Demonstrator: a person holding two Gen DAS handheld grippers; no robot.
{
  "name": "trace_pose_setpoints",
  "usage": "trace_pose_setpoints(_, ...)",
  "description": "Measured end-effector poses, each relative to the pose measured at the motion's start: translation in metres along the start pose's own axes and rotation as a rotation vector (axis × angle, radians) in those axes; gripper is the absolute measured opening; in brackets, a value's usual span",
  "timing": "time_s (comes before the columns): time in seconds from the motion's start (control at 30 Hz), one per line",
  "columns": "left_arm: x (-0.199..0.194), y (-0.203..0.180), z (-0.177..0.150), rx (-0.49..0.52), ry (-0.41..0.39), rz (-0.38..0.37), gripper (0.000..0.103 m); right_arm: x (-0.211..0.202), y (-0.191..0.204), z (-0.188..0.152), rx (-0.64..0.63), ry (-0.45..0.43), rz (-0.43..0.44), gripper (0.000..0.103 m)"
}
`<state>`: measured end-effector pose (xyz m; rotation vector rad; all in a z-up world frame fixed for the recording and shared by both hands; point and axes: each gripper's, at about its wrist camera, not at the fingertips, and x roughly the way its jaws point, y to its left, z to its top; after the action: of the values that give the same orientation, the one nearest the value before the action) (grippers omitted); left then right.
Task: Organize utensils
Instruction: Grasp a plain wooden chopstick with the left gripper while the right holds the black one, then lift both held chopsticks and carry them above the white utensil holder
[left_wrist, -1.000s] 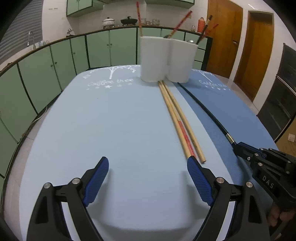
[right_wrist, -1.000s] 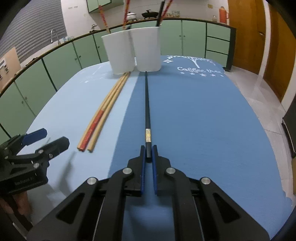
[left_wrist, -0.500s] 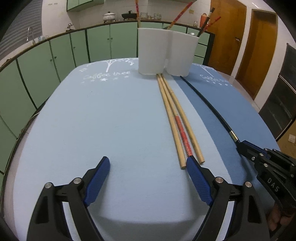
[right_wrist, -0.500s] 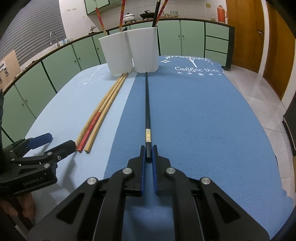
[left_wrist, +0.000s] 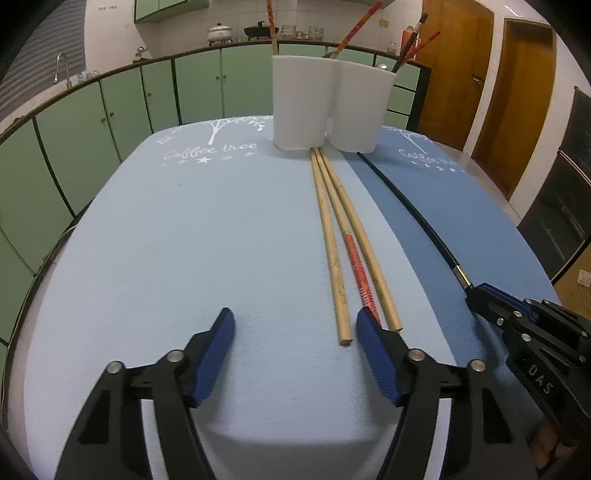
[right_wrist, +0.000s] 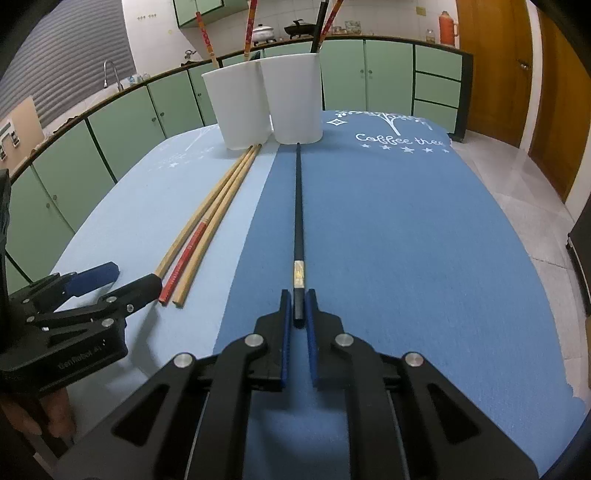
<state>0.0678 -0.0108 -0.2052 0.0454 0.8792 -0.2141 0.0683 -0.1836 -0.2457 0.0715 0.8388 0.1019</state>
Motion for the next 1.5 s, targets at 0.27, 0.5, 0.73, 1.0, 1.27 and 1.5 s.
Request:
trace_pose_setpoints(0.27, -0.002, -0.010, -0.002, -0.023, -0.015, -0.031, 0.016, 0.001, 0.002, -0.001, -0.011, 0.003, -0.005, 0.006)
trace_pose_setpoints(0.5, -0.003, -0.012, -0.001, -0.038, -0.016, -0.057, 0.007, 0.000, 0.001, 0.000, -0.027, 0.004, -0.005, 0.006)
trace_pose_setpoints(0.73, -0.030, -0.009, 0.010, -0.027, -0.070, -0.051, 0.007, -0.012, 0.002, 0.008, -0.055, -0.018, -0.009, 0.006)
trace_pose_setpoints(1.0, -0.072, -0.005, 0.038, -0.005, -0.177, -0.057, 0.007, -0.049, 0.001, 0.036, -0.092, -0.095, 0.013, 0.006)
trace_pose_setpoints(1.27, -0.111, -0.004, 0.075, 0.006, -0.301, -0.070, 0.007, -0.086, -0.011, 0.080, -0.048, -0.174, 0.066, 0.006)
trace_pose_setpoints(1.5, -0.118, -0.006, 0.108, 0.036, -0.341, -0.079, 0.007, -0.112, -0.022, 0.124, -0.022, -0.216, 0.112, 0.006)
